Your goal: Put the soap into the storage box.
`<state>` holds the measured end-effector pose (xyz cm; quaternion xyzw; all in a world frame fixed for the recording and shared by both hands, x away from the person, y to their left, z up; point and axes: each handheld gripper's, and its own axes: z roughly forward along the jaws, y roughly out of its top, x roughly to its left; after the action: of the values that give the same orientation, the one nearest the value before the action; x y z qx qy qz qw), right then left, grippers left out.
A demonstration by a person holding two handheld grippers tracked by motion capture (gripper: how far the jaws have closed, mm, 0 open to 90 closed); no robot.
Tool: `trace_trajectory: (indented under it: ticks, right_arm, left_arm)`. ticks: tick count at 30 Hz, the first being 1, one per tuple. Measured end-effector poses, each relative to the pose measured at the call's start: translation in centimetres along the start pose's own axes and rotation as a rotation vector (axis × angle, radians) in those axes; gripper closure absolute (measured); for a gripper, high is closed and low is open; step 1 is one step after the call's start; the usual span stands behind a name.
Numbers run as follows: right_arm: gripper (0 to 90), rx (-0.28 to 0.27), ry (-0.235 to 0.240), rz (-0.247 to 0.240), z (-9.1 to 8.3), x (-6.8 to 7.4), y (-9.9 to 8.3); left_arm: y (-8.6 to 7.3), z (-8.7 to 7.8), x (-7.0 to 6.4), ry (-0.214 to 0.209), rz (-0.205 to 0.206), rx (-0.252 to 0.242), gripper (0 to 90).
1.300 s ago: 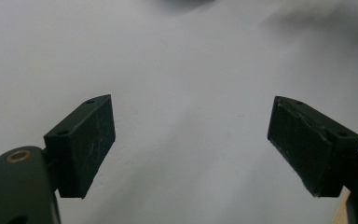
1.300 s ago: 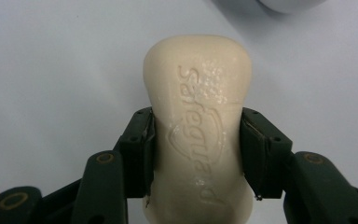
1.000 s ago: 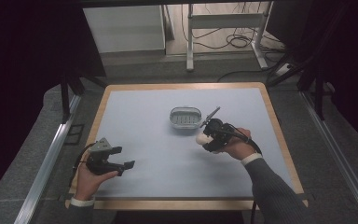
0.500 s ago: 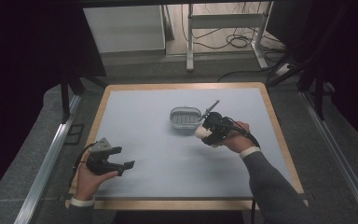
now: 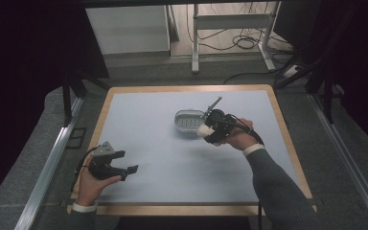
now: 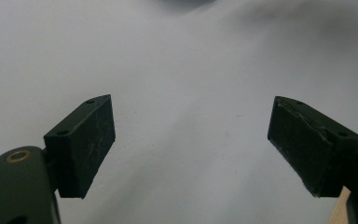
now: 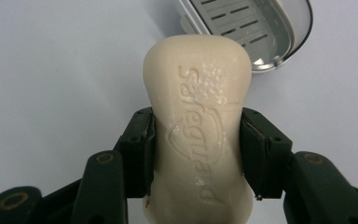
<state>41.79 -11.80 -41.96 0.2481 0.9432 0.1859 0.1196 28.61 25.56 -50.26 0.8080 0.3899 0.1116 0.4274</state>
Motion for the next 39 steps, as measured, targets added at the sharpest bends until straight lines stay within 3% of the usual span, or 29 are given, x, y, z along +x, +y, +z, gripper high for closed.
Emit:
trace_trajectory:
  ticks: [21,39]
  right_arm:
    - [49.2,-0.027,-0.009,-0.022,-0.2,-1.4,2.2]
    - [49.2,-0.011,-0.017,-0.020,1.1,-3.4,3.8]
  left_arm:
    - [0.0,0.1,0.0,0.001,0.001,0.002,15.4]
    - [0.0,0.1,0.0,0.000,0.002,0.000,15.4]
